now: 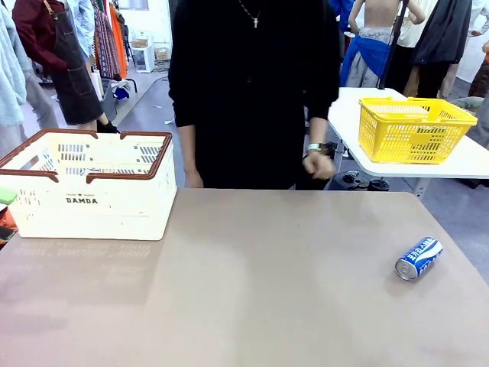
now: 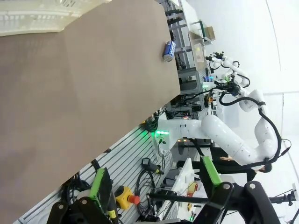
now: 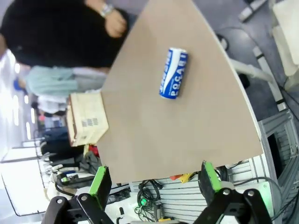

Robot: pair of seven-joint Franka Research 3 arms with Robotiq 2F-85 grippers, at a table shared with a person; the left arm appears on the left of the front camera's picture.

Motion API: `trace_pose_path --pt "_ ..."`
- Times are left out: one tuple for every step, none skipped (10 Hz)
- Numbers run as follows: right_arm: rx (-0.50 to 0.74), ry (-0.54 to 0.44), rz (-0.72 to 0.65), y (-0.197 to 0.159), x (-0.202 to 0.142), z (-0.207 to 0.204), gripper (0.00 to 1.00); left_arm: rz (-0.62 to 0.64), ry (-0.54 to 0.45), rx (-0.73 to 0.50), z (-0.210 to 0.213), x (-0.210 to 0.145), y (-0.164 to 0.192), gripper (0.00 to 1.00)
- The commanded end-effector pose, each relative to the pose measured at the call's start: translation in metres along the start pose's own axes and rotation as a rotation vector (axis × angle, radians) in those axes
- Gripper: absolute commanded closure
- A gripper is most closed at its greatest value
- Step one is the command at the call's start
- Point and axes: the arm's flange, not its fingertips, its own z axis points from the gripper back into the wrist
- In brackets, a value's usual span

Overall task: Place the drinks into the Shopping basket.
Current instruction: Pick up one drink and place it into the Shopping basket.

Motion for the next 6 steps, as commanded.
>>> trace_pose_path --pt "0.009 0.000 -0.047 -0.001 0.002 -0.015 0.00 0.006 -0.015 -0.017 -0.002 -0.002 -0.001 0.00" --pt "-0.023 0.017 -0.031 0.008 0.003 -0.025 0.00 0.006 -0.015 -0.017 -0.002 -0.002 -0.001 0.00" --pt "-0.088 0.065 0.030 0.034 0.007 -0.048 0.00 0.006 -0.015 -0.017 -0.002 -0.002 -0.001 0.00" --pt "-0.179 0.122 0.092 0.064 0.011 -0.078 0.00 0.006 -0.015 -0.017 -0.002 -0.002 -0.001 0.00" --pt "-0.287 0.179 0.150 0.095 0.014 -0.114 0.00 0.006 -0.015 -0.017 -0.002 -0.002 -0.001 0.00" --pt "-0.383 0.245 0.204 0.121 0.016 -0.155 0.00 0.006 -0.015 -0.017 -0.002 -0.002 -0.001 0.00"
